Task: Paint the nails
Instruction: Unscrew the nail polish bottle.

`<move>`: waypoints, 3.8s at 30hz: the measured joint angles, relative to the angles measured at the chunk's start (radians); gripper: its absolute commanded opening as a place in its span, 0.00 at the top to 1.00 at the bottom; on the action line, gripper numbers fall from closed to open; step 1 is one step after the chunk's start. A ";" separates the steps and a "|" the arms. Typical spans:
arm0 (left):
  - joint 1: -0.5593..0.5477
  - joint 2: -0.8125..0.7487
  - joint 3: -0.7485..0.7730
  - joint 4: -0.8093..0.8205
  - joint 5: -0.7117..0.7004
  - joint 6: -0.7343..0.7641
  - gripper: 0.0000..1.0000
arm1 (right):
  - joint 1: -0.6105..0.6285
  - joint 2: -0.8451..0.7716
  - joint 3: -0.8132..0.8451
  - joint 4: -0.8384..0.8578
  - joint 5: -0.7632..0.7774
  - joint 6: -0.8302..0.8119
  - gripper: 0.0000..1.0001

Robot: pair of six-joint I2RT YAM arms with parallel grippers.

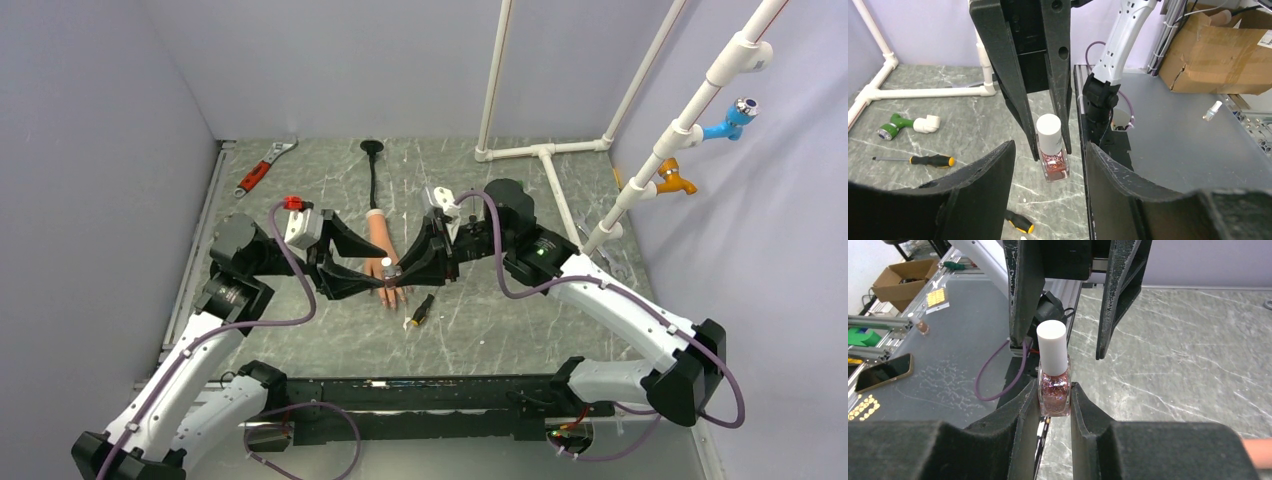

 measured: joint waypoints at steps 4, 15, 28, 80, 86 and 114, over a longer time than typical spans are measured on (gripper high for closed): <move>0.002 0.003 -0.032 0.097 0.003 -0.072 0.47 | 0.000 0.022 0.013 0.000 -0.025 0.000 1.00; 0.002 -0.014 -0.049 0.174 -0.014 -0.126 0.57 | 0.013 0.068 0.034 -0.003 -0.049 0.000 1.00; 0.002 -0.010 -0.049 0.144 -0.024 -0.111 0.75 | 0.018 0.093 0.055 0.025 -0.063 0.012 1.00; 0.008 -0.108 -0.027 -0.164 -0.498 0.082 0.10 | 0.079 0.163 0.115 0.002 0.645 0.079 1.00; 0.016 -0.125 -0.026 -0.171 -0.449 0.114 0.17 | 0.069 0.079 0.084 -0.022 0.592 0.049 1.00; 0.033 -0.051 -0.056 0.160 -0.061 -0.063 0.46 | 0.060 0.085 0.113 -0.080 0.061 -0.034 1.00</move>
